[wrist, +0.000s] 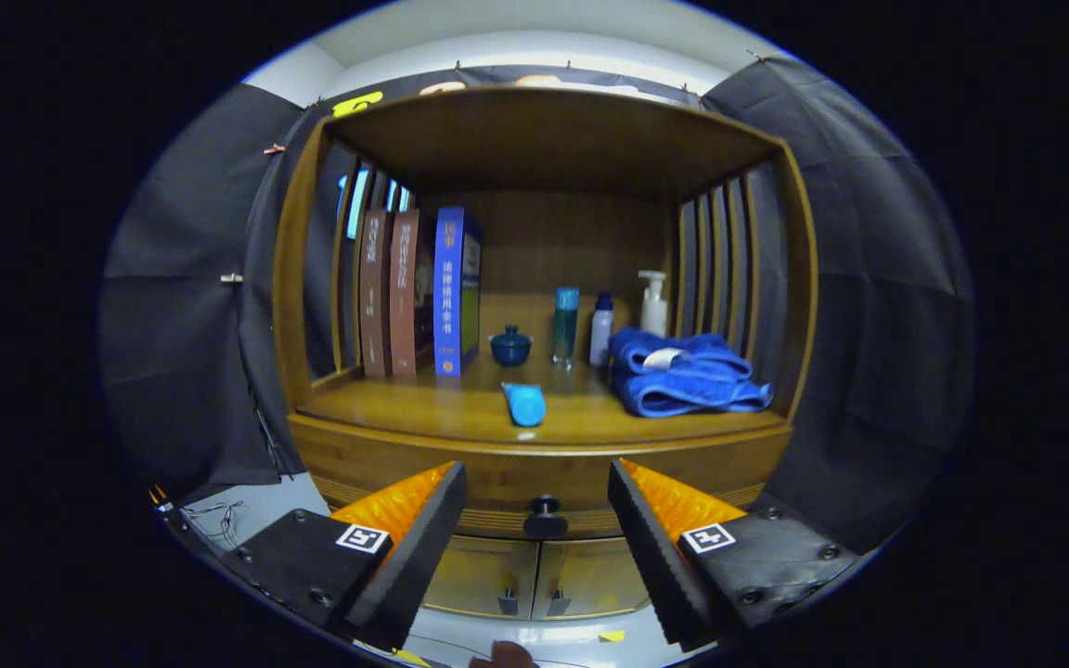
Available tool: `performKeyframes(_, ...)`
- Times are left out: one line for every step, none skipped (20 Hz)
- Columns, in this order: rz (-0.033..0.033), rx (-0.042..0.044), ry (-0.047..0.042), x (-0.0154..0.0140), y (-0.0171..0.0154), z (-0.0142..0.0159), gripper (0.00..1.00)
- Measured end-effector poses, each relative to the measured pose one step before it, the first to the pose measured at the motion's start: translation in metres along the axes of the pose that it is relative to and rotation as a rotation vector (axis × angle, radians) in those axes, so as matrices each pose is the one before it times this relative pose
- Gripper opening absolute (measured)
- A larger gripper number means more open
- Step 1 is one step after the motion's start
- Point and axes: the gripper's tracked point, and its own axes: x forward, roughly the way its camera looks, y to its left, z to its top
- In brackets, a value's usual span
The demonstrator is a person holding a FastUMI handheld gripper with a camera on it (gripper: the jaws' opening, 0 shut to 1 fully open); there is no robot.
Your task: Pull open the drawer, take out the items inside it, and place them on the countertop above the cabinet.
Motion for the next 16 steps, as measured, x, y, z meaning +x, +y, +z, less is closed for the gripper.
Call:
performKeyframes(-0.00445, -0.00614, -0.02451, -0.01316, -0.00118, 0.01631, 0.99)
performKeyframes(-0.00933, -0.01030, -0.02008, -0.01228, -0.00270, 0.01418, 0.99)
performKeyframes(-0.01315, -0.00586, -0.01464, -0.01223, -0.00586, 0.01172, 0.98)
performKeyframes(-0.01010, 0.00346, -0.00863, -0.00938, -0.00439, 0.01394, 0.98)
performKeyframes(-0.00291, 0.00992, -0.01359, -0.00870, -0.00165, 0.01380, 0.99)
performKeyframes(-0.00395, 0.01479, -0.01155, -0.00646, -0.00258, 0.01381, 0.99)
performKeyframes(-0.00596, 0.01357, -0.00971, -0.00412, -0.00281, 0.01308, 0.99)
performKeyframes(-0.00387, 0.00875, -0.00938, -0.00394, -0.00294, 0.01210, 0.98)
performKeyframes(-0.00609, 0.00269, -0.00544, -0.00245, -0.00445, 0.01244, 0.99)
performKeyframes(-0.00330, -0.00292, -0.01052, -0.00136, -0.00473, 0.01172, 0.99)
performKeyframes(-0.00509, -0.01108, -0.00653, -0.00134, -0.00322, 0.00902, 0.99)
performKeyframes(-0.01412, -0.01900, 0.00282, -0.00263, -0.00725, 0.00753, 0.98)
performKeyframes(-0.01091, -0.01707, 0.00501, -0.00425, -0.00669, 0.00562, 0.98)
performKeyframes(-0.00075, -0.01345, -0.00151, -0.00544, -0.00399, 0.00640, 0.99)
performKeyframes(0.00361, -0.00547, -0.00933, -0.00620, -0.00093, 0.00782, 0.99)
performKeyframes(0.00246, 0.00604, -0.01289, -0.00730, -0.00170, 0.00682, 0.99)
